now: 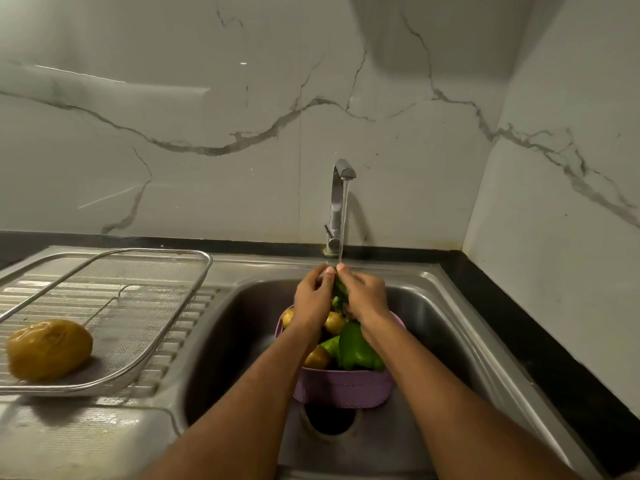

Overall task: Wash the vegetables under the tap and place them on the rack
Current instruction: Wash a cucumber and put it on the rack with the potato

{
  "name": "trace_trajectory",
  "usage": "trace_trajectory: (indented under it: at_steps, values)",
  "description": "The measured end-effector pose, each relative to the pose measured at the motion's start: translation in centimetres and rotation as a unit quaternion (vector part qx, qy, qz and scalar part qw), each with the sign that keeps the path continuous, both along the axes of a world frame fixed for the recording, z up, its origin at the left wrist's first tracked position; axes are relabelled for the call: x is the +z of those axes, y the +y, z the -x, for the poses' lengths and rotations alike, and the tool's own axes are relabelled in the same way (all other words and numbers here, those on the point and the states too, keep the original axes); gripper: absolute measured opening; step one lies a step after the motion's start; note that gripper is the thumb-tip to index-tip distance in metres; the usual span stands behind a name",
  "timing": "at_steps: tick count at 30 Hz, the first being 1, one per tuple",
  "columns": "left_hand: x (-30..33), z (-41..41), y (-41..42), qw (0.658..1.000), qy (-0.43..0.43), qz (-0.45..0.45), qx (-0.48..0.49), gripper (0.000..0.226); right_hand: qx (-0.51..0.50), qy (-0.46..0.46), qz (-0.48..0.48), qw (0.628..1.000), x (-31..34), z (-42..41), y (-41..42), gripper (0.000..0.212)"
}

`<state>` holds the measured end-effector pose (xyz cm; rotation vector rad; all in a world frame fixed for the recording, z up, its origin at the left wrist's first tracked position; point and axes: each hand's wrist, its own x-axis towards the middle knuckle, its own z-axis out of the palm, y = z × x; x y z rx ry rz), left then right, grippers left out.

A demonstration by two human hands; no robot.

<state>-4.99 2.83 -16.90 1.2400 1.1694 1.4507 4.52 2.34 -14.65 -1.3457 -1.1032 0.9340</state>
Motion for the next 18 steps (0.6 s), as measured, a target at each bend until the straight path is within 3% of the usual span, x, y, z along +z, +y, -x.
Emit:
trace_trajectory:
  at_steps: [5, 9, 18]
  values:
    - [0.5, -0.9, -0.1, 0.992, -0.097, 0.060, -0.059, 0.034, 0.063, -0.022, -0.024, 0.997, -0.6, -0.4, 0.1, 0.030]
    - [0.7, -0.7, -0.2, 0.990, -0.115, 0.055, -0.060, 0.035, 0.104, -0.033, -0.040, 0.993, -0.5, -0.8, 0.2, 0.036]
    - [1.0, -1.0, -0.9, 0.983, -0.139, 0.077, -0.095, 0.038, 0.011, -0.118, -0.025, 0.993, -0.2, 0.1, 1.7, 0.034]
